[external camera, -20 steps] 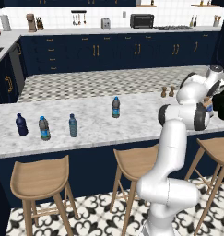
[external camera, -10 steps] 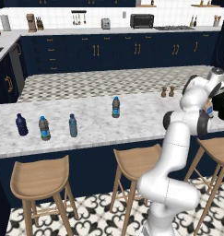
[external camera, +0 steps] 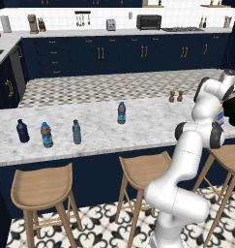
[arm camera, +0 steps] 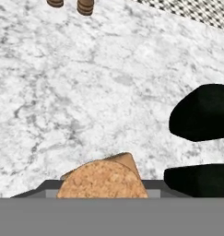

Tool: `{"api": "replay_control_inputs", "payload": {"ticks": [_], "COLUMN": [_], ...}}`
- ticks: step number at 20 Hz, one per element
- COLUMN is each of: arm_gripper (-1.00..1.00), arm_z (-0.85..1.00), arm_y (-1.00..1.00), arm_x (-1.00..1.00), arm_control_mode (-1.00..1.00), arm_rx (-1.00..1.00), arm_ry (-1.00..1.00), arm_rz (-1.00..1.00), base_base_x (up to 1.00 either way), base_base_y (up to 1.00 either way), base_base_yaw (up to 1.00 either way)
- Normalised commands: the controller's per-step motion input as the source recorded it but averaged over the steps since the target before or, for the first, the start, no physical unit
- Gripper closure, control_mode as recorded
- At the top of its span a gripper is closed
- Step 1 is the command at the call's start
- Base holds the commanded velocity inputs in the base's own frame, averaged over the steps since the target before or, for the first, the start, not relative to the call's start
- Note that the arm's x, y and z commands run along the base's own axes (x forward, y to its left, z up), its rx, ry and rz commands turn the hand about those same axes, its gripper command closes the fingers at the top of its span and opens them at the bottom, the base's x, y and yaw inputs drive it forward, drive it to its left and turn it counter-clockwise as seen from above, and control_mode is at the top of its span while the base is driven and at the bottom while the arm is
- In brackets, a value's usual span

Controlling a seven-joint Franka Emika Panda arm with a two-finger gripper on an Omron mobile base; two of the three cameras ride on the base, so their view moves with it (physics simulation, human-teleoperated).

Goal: Move the plastic bottles in the middle to the plastics group, and the glass bottles in the middle to the glass group.

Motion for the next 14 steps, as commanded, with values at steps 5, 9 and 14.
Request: {"api": "replay_control_inputs", "payload": {"ticks": [5, 9, 14], "arm_gripper": [-1.00, -1.00, -1.00], "arm_z": [-0.19, 0.09, 0.07], "arm_y": [0.02, 0.25, 0.34], "arm_x": [-0.20, -0.04, -0.17], "arm_control_mode": [-1.00, -1.00, -1.00], "arm_rx": [-0.04, -0.08, -0.15], "arm_ry": [0.00, -0.04, -0.04], "arm_rz": [0.00, 0.00, -0.07], "base_base_x": [0.00, 0.00, 0.00], "base_base_y": [0.00, 0.00, 0.00], "base_base_yaw": [0.00, 0.00, 0.00]}}
